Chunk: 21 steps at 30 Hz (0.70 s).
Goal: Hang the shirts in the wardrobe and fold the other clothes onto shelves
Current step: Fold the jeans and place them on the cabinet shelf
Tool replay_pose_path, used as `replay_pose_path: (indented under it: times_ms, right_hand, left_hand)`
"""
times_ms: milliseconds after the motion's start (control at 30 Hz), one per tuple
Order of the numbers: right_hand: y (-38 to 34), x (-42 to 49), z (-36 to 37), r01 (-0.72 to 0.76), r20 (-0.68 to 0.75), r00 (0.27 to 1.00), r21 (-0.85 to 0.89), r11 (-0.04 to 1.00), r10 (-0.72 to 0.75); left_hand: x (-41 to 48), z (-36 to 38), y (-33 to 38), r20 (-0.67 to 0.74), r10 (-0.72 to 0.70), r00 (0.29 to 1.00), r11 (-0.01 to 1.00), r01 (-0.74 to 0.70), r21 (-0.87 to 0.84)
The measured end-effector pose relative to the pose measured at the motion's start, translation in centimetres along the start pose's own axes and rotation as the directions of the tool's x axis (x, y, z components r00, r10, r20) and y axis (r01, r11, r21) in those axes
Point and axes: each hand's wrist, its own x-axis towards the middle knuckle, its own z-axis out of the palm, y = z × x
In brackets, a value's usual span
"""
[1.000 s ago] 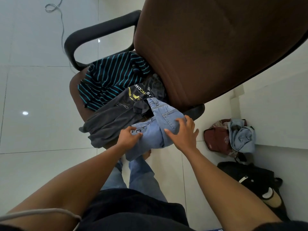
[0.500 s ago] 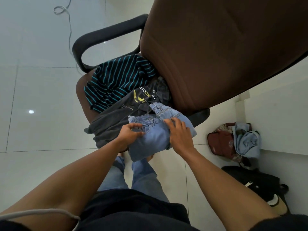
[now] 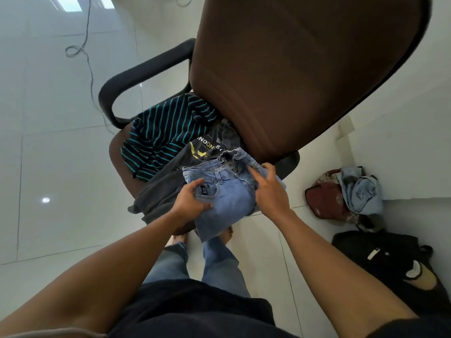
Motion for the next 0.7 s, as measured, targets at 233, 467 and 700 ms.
replay_pose_path:
  times_ms: [233, 467, 700]
  right_hand:
    - [-0.2, -4.0, -1.2, -0.144, -0.010, 0.989, -0.015, 0.989, 0.144]
    - [-2.7, -11.3, -1.2, -0.364, -0.298, 0.863, 0.194, 0.911, 0.408]
    - [-8.0, -21.5, -5.2, -0.480, -0.568, 0.550, 0.385, 0.788, 0.612]
  left_hand:
    - [-0.6, -2.2, 3.0, 0.077, 0.228, 0.971, 0.952, -0.239, 0.192]
    - [-2.4, -5.1, 7.2, 0.305, 0.528, 0.792, 0.761, -0.601, 0.244]
    - [-8.0, -5.7, 13.1, 0.562, 0.694, 0.450, 0.459, -0.878, 0.138]
